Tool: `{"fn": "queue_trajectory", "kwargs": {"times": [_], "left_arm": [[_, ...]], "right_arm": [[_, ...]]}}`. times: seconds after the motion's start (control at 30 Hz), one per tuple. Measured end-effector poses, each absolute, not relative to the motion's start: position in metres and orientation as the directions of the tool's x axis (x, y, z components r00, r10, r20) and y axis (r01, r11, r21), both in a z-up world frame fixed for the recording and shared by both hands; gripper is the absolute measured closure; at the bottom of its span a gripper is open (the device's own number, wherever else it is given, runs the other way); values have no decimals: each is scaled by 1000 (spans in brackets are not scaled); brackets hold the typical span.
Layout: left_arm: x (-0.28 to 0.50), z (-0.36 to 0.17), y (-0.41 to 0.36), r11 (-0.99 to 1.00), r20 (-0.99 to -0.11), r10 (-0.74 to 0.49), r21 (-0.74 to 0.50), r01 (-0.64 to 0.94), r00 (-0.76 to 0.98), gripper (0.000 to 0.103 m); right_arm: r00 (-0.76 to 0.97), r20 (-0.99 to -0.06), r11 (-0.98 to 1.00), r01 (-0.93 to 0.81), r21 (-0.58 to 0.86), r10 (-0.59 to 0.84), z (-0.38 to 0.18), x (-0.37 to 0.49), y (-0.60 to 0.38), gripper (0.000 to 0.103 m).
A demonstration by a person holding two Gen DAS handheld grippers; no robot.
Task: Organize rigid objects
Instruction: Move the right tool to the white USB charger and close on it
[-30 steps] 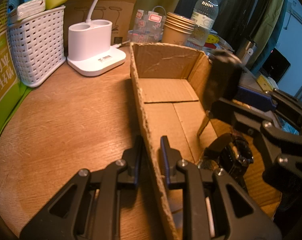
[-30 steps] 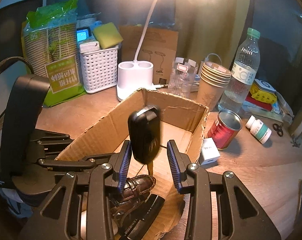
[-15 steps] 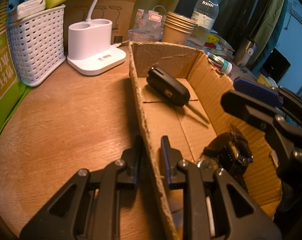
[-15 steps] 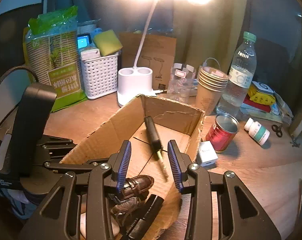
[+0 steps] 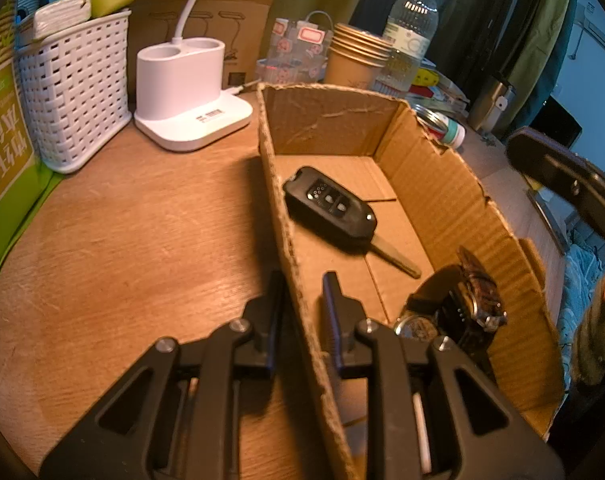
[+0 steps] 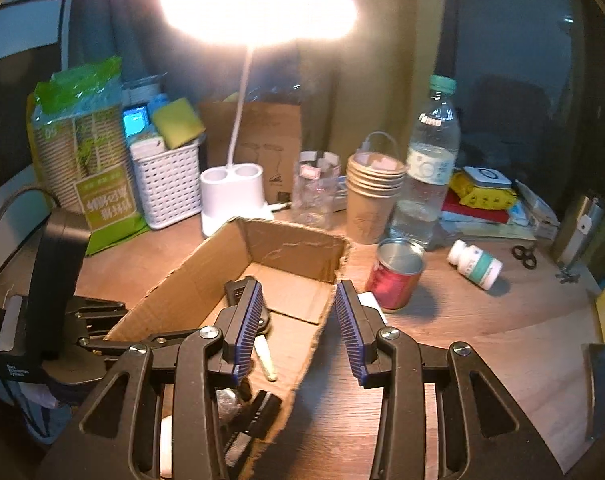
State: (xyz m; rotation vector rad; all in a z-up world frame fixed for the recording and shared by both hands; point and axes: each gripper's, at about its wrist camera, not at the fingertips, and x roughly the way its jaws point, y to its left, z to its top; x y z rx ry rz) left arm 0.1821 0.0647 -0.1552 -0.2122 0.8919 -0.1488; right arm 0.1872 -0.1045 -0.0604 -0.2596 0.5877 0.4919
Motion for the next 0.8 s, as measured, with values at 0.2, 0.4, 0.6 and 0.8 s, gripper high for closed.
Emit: {"fn": "queue_trajectory", "kwargs": {"times": [0.2, 0.4, 0.6, 0.8], "left_arm": [[182, -155, 65, 969, -754, -217, -245, 40, 620, 82], [182, -155, 65, 969, -754, -217, -245, 40, 620, 82], [182, -155, 65, 969, -754, -217, -246, 40, 620, 82], [182, -155, 65, 969, -754, -217, -246, 40, 619, 82]], "right_arm": [[748, -571, 882, -463, -86, 338, -56, 194, -125, 57], [762, -570, 904, -421, -77, 306, -58, 204, -142, 56], [748, -600, 911, -405, -73, 285, -72, 219, -148, 56], [704, -653, 909, -412, -57, 279, -95, 240, -151, 46]]}}
